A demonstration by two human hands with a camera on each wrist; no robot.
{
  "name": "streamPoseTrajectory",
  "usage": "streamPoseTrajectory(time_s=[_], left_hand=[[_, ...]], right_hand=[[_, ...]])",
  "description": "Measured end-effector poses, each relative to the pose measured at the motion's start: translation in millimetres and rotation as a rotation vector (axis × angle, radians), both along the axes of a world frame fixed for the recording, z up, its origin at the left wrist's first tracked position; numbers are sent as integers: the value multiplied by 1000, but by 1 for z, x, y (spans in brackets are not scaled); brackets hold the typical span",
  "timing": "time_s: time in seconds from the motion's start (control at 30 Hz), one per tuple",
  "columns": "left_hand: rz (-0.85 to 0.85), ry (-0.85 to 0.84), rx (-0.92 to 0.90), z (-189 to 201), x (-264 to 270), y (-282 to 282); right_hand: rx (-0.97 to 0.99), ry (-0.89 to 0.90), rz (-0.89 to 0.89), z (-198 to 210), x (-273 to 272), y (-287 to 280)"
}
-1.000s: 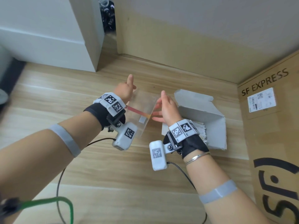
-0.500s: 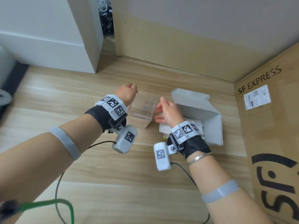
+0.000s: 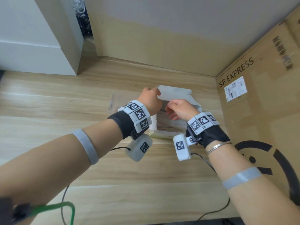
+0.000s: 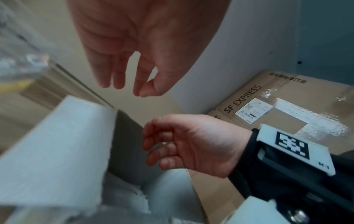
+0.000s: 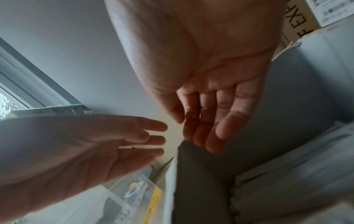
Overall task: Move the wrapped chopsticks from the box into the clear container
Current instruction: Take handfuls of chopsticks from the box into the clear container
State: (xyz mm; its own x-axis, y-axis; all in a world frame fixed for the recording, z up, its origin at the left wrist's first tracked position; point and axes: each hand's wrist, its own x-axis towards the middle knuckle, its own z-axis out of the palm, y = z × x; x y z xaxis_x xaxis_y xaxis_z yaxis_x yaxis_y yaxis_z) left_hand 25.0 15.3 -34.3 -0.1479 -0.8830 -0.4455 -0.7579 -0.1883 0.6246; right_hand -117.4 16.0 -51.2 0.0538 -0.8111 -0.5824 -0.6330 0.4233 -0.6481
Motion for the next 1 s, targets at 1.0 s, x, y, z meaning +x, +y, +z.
streamPoseTrajectory(time_s=[1.0], left_hand=[[273, 314, 34, -28, -29, 2]], right_hand=[[-1, 451, 253, -43, 0, 12]])
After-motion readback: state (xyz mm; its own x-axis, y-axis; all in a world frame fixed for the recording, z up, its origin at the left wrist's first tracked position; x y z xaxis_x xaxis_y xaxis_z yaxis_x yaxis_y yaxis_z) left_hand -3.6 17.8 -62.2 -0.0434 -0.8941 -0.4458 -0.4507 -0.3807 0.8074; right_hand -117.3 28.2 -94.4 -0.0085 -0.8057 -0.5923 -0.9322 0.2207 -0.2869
